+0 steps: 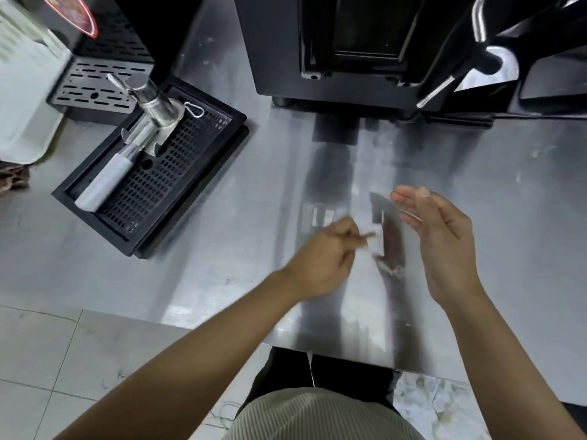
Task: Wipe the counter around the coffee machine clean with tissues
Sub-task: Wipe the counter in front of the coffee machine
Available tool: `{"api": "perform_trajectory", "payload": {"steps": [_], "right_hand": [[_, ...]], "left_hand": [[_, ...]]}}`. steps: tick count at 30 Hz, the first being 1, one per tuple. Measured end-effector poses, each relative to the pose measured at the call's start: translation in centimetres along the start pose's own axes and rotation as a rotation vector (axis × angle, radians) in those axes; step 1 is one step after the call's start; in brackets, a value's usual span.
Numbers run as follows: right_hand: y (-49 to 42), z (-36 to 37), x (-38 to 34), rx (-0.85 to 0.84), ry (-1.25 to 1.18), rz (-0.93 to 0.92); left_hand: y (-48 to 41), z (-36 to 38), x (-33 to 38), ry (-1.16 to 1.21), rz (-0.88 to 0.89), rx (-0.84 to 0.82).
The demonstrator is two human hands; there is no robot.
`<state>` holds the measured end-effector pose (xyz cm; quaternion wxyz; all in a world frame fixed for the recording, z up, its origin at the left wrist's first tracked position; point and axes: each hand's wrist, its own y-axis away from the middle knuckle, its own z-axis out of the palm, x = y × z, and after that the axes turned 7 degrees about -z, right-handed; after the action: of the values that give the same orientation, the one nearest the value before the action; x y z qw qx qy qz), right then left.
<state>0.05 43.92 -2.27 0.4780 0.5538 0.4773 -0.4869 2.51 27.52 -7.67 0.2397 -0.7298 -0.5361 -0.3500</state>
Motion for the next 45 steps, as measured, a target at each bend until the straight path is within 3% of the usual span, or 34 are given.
{"api": "perform_trajectory", "payload": {"steps": [2, 4, 8, 18, 21, 25, 29, 34, 45], "right_hand": [[-0.1, -0.1, -0.1, 0.004, 0.019, -0.005], [-0.2, 0.0, -0.1, 0.007, 0.028, -0.001], [-0.5, 1.6, -0.2, -0.005, 0.017, 0.003], [-4.6, 15.4, -1.4, -0.248, 0.059, -0.057], [-7.2, 19.8, -1.3, -0.292, 0.146, -0.050], [-10.2, 23.9, -1.1, -0.325, 0.195, -0.029], [-12.2, 26.2, -0.4, -0.427, 0.260, 0.026], [-13.9, 27.5, 0.0, -0.509, 0.341, 0.002], [-13.2, 26.8, 0.2, -0.403, 0.297, 0.036]], "left_hand": [[2.0, 0.7, 0.8, 0.022, -0.014, -0.097], [3.1, 0.3, 1.1, 0.142, -0.135, -0.058], [3.5, -3.7, 1.3, 0.365, -0.462, 0.364], [10.9, -10.7, -2.9, 0.204, -0.702, 1.200], [12.4, -12.1, -4.5, 0.311, -0.872, 1.397], [12.2, -13.6, -6.1, 0.654, -0.882, 1.476], [11.2, -14.8, -6.4, 0.814, -0.915, 1.503], [10.8, -15.2, -7.3, 0.895, -0.973, 1.521], [10.5, -15.5, -8.0, 0.979, -0.933, 1.521]]}}
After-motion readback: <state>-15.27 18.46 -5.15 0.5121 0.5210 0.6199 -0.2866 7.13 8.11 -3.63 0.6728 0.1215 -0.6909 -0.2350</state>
